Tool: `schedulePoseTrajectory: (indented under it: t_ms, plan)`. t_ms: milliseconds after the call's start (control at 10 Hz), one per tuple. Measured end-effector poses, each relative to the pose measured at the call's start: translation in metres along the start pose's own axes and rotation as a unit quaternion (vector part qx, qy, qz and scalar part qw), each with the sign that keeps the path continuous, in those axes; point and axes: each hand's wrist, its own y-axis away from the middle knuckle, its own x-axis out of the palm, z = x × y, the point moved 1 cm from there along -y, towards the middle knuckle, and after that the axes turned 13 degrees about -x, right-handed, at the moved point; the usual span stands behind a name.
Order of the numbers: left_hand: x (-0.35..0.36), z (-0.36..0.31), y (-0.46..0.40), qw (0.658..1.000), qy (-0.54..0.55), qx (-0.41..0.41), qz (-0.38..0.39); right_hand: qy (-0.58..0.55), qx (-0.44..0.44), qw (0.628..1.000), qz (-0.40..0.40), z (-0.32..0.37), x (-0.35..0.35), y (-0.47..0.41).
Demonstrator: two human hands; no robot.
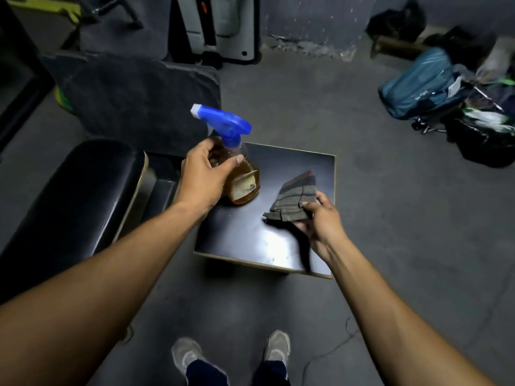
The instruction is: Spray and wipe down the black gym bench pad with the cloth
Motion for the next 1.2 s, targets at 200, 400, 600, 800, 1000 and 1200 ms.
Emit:
schedulePoseTrajectory:
  t_ms: [200, 400, 600, 800, 1000, 1200]
  plan:
    - [0.016, 0.003, 0.004, 1.000, -0.014, -0.001, -0.006, 0.174, -0.003, 0.984, 0.029, -0.021, -0.025, -0.014]
    - [0.021, 0.009, 0.003, 0.999, -0.031, -0.028, 0.015, 0.305, -0.049, 0.951, 0.011, -0.021, -0.042, -0.015]
    - [0.027, 0.019, 0.003, 0.998, -0.033, -0.051, 0.022, 0.345, -0.064, 0.936, 0.011, -0.026, -0.051, -0.023]
    - [0.032, 0.024, 0.007, 0.996, -0.039, -0.068, 0.045, 0.359, -0.070, 0.931, 0.016, -0.024, -0.056, -0.021]
    - [0.032, 0.027, 0.010, 0.995, -0.035, -0.076, 0.053, 0.344, -0.083, 0.934, 0.034, -0.031, -0.061, -0.024]
    - [0.030, 0.025, 0.020, 0.996, -0.038, -0.075, 0.040, 0.333, -0.134, 0.933, 0.019, -0.027, -0.061, -0.013]
